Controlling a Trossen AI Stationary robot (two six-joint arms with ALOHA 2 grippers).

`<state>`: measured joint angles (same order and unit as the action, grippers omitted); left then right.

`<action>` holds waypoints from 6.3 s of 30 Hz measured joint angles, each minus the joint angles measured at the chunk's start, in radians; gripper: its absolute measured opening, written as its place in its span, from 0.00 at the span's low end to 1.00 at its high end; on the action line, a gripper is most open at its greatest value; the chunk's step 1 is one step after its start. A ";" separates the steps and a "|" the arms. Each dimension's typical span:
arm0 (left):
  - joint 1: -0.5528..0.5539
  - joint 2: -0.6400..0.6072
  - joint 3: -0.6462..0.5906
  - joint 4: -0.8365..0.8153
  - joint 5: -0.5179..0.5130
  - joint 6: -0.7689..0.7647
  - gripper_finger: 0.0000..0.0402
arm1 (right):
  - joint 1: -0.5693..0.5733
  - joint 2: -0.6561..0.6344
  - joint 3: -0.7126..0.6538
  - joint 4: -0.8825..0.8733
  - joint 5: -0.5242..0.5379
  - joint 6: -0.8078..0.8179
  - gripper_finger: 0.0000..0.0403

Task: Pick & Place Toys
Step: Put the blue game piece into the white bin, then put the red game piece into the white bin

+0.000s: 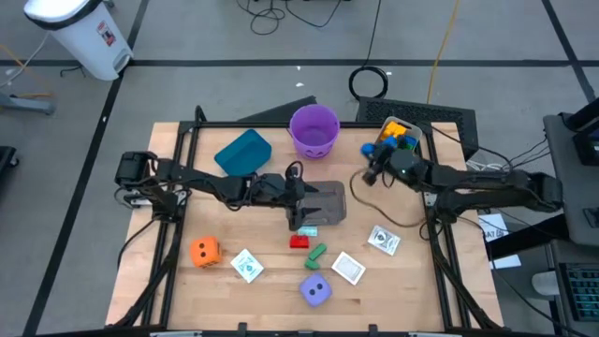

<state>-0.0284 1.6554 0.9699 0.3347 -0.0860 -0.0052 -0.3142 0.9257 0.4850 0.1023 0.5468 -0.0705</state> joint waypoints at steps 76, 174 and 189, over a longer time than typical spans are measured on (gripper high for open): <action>-0.251 0.015 -0.229 -0.137 -0.053 -0.075 0.70 | -0.208 -0.069 -0.249 0.559 -0.210 0.006 0.66; -0.102 -0.077 -0.040 -0.079 -0.192 -0.004 0.37 | 0.251 0.556 0.062 0.821 -0.708 0.031 0.66; -0.102 -0.077 -0.041 -0.078 -0.193 0.001 0.12 | 0.247 0.628 0.308 0.167 -0.459 0.117 0.66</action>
<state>-0.1303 1.5780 0.9291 0.2571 -0.2787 -0.0044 -0.0671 1.5538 0.7934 0.2691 0.0878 0.0461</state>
